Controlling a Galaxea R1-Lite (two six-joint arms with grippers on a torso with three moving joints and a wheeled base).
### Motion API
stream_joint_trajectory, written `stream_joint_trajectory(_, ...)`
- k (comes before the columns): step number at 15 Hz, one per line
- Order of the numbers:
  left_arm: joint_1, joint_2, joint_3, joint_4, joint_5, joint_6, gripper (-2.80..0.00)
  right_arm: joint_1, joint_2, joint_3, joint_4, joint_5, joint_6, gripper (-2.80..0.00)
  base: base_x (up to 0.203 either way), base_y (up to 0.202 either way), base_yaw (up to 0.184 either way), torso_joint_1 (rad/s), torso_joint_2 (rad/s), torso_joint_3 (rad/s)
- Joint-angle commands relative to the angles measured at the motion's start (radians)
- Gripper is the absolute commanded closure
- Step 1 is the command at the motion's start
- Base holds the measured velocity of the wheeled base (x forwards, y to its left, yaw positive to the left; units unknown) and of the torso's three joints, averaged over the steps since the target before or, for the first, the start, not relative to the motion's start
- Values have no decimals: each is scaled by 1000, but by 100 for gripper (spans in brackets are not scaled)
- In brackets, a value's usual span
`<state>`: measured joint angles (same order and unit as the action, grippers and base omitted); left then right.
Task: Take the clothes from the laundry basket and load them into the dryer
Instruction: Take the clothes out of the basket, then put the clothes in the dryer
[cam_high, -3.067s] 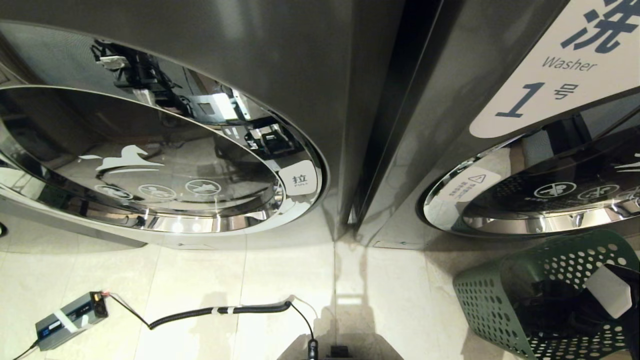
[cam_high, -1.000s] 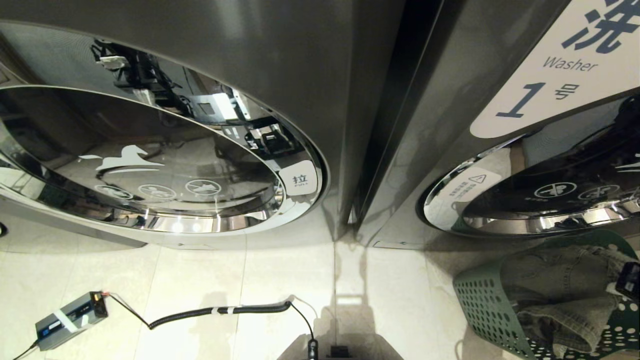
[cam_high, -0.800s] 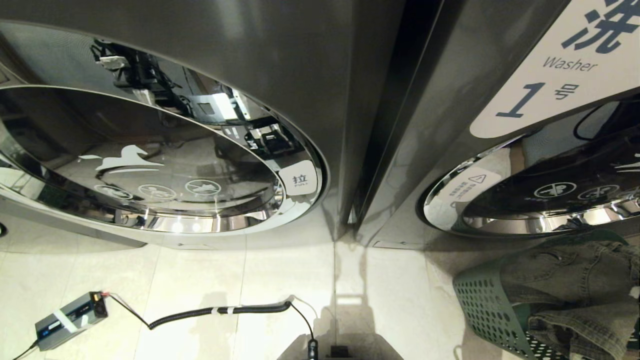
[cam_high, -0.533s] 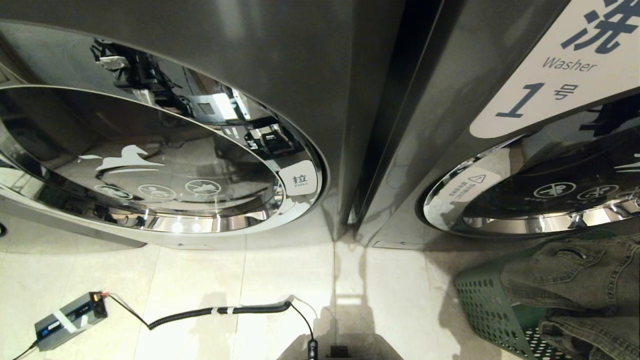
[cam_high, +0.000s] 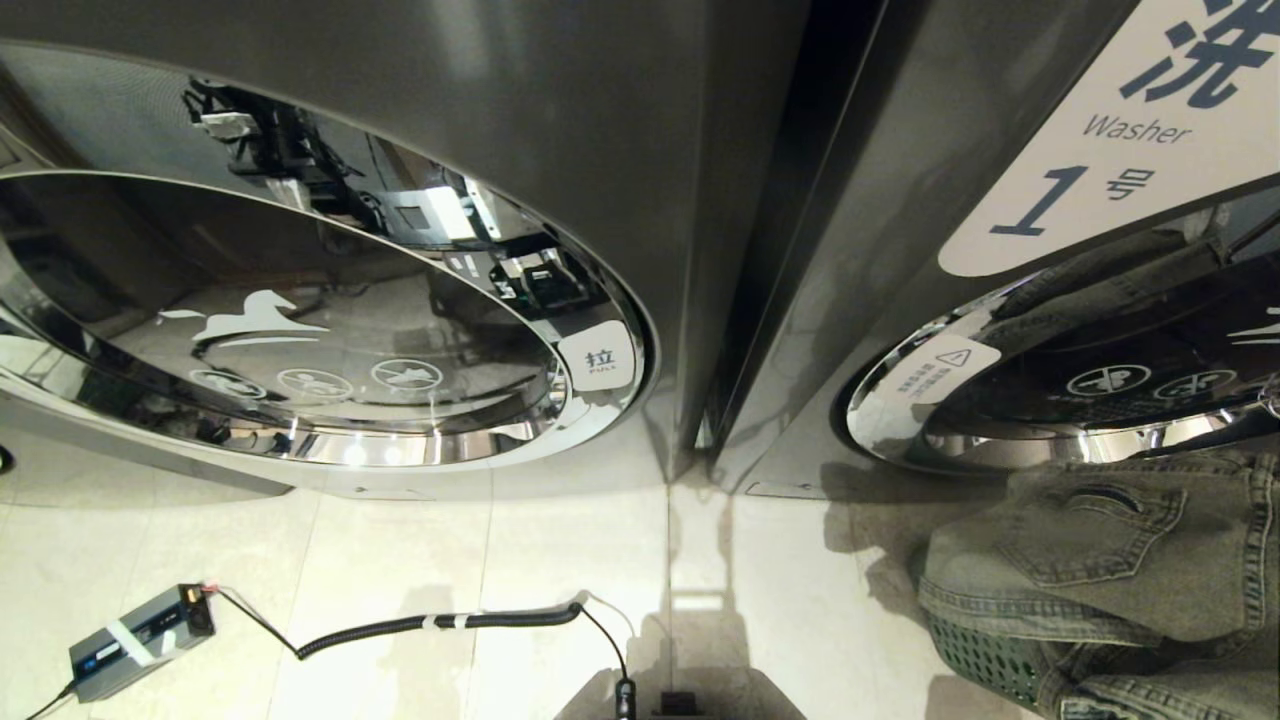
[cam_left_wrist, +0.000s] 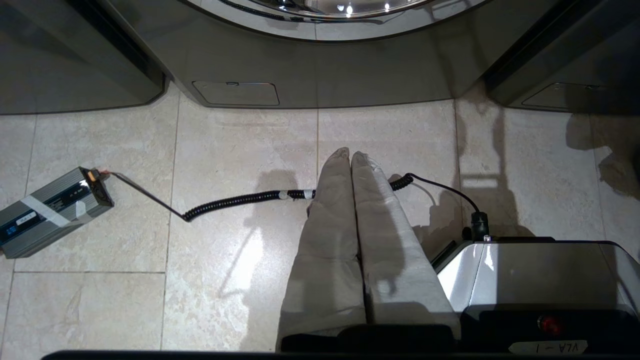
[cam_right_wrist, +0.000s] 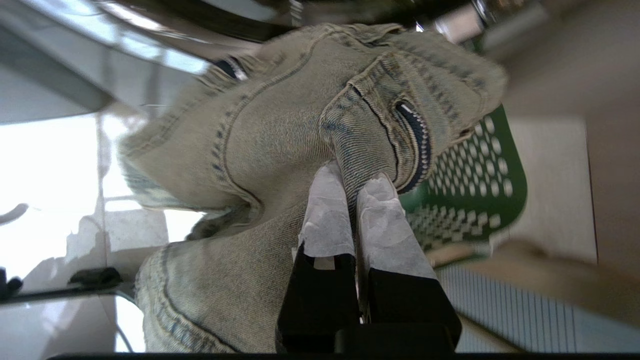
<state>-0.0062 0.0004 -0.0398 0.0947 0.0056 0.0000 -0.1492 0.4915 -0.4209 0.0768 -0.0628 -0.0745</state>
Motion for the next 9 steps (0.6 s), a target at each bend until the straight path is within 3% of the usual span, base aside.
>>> stream_joint_trajectory(1, 0, 0, 0, 0, 1, 0, 0, 130, -99, 24, -2, -54, -14, 0, 0, 0, 0, 0, 0, 0)
stream_joint_trajectory(3, 0, 0, 0, 0, 1, 0, 0, 241, -172, 102, -21, -110, -31, 0, 0, 0, 0, 0, 0, 0)
stream_joint_trajectory(5, 0, 0, 0, 0, 1, 0, 0, 249, -206, 232, -104, -120, -35, 0, 0, 0, 0, 0, 0, 0)
stream_joint_trajectory(7, 0, 0, 0, 0, 1, 0, 0, 247, -214, 376, -279, -122, -43, 0, 0, 0, 0, 0, 0, 0)
stream_joint_trajectory(9, 0, 0, 0, 0, 1, 0, 0, 246, -216, 424, -303, -116, -46, 0, 0, 0, 0, 0, 0, 0)
